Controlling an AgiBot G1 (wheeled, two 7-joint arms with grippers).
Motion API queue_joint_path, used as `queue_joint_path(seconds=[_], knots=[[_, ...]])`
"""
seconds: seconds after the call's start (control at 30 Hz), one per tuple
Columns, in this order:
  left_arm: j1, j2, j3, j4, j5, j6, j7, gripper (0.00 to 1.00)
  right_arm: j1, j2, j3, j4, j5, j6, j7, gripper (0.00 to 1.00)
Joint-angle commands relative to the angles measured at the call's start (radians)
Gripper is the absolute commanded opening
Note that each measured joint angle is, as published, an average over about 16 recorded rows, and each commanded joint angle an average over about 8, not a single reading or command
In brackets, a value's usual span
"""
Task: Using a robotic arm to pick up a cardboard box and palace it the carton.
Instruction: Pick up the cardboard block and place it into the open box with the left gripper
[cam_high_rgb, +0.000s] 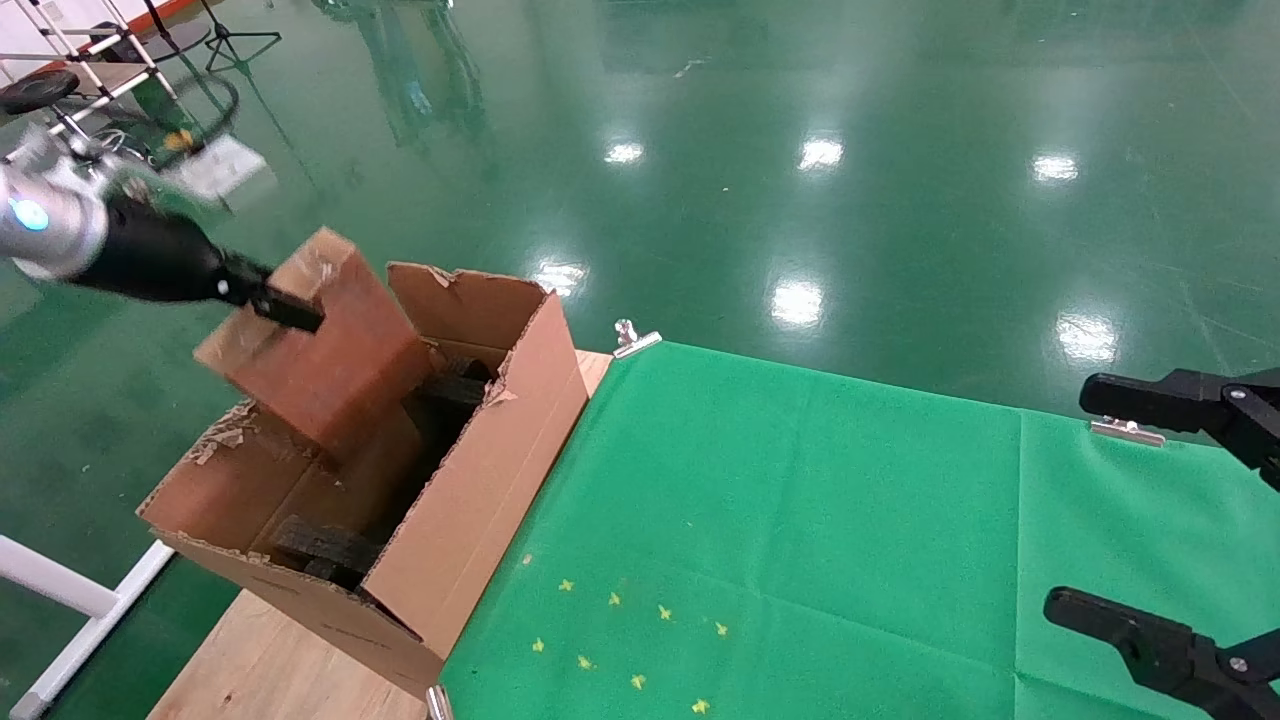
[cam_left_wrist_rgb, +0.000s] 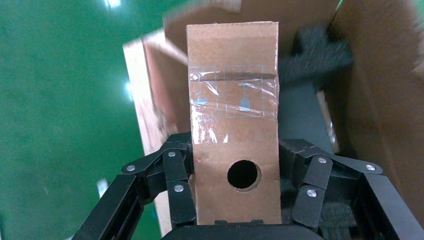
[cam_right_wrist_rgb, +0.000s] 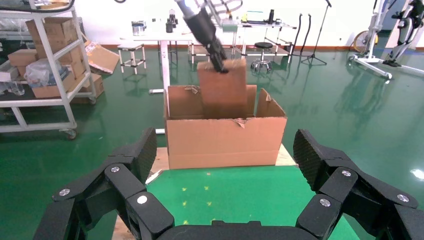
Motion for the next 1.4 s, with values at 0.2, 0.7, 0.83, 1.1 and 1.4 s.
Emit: queue_joint_path(seconds=[0.2,0.7,0.83,1.1,1.4], knots=[[0.031,0.073,0.026,0.218,0.039,-0.092,0.079,0.00,0.000,0.000,0.000,0.000,0.000,0.000,0.000,1.00],[0.140,0.170,0.035,0.419,0.058,-0.363,0.155,0.00,0.000,0.000,0.000,0.000,0.000,0.000,0.000,1.00],[0.177,0.183,0.028,0.440,0.048,-0.406,0.162,0.00,0.000,0.000,0.000,0.000,0.000,0.000,0.000,1.00],[0.209,0.193,0.015,0.468,0.027,-0.386,0.175,0.00,0.000,0.000,0.000,0.000,0.000,0.000,0.000,1.00],[0.230,0.196,-0.004,0.491,-0.001,-0.338,0.170,0.00,0.000,0.000,0.000,0.000,0.000,0.000,0.000,1.00]])
